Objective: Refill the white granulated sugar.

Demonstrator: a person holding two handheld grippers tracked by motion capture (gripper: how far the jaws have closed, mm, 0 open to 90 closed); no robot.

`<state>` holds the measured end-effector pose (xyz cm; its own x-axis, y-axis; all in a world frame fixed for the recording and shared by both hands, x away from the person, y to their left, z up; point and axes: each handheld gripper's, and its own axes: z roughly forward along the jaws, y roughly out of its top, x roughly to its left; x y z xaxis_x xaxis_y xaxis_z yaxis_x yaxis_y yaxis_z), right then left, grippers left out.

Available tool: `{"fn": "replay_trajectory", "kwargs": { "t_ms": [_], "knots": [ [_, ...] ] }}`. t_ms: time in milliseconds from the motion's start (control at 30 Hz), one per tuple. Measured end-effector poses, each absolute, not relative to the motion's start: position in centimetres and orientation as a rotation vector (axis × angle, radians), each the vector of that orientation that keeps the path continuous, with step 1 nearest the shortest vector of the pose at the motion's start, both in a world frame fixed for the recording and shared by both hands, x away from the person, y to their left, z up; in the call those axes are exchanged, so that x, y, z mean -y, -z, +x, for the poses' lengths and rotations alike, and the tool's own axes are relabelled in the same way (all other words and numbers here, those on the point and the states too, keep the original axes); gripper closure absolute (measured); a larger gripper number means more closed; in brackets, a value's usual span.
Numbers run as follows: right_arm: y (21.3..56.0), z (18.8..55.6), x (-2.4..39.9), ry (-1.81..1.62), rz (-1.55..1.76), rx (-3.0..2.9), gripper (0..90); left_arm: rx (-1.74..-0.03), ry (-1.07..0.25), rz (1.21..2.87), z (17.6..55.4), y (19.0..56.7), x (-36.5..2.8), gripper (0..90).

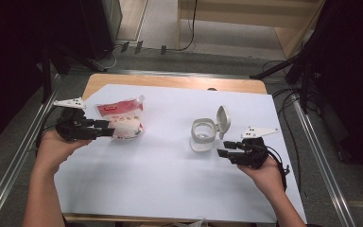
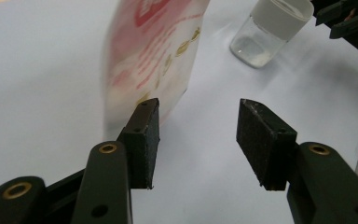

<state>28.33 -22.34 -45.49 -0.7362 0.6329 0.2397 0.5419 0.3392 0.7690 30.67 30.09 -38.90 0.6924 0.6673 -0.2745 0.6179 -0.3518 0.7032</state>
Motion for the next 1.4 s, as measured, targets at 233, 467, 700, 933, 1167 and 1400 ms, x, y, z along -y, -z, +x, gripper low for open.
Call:
{"fn": "replay_trajectory", "kwargs": {
  "t_ms": [233,467,700,933,1167,1400],
  "knots": [
    [45.6,28.3,22.3,-1.355,1.086,-2.487,54.8,-1.028,-0.159,2.019,30.4,38.4,-31.8,48.4],
    [45.6,28.1,22.3,-1.353,1.083,-2.489,54.8,-1.033,-0.181,2.022,31.8,38.7,-31.6,45.7],
    [45.7,27.6,22.4,-1.350,1.104,-2.480,54.5,-1.007,-0.155,2.014,33.7,38.9,-30.4,50.2],
    [45.8,27.1,22.5,-1.350,1.103,-2.471,54.0,-0.968,-0.135,2.046,35.2,39.2,-28.7,59.5],
    [45.6,26.8,21.9,-1.360,1.076,-2.465,53.0,-0.954,-0.086,2.064,35.3,38.6,-27.6,80.3],
    [45.4,26.5,20.4,-1.387,1.011,-2.470,50.5,-1.073,0.051,1.971,35.7,38.1,-27.2,90.0]
  ]
}}
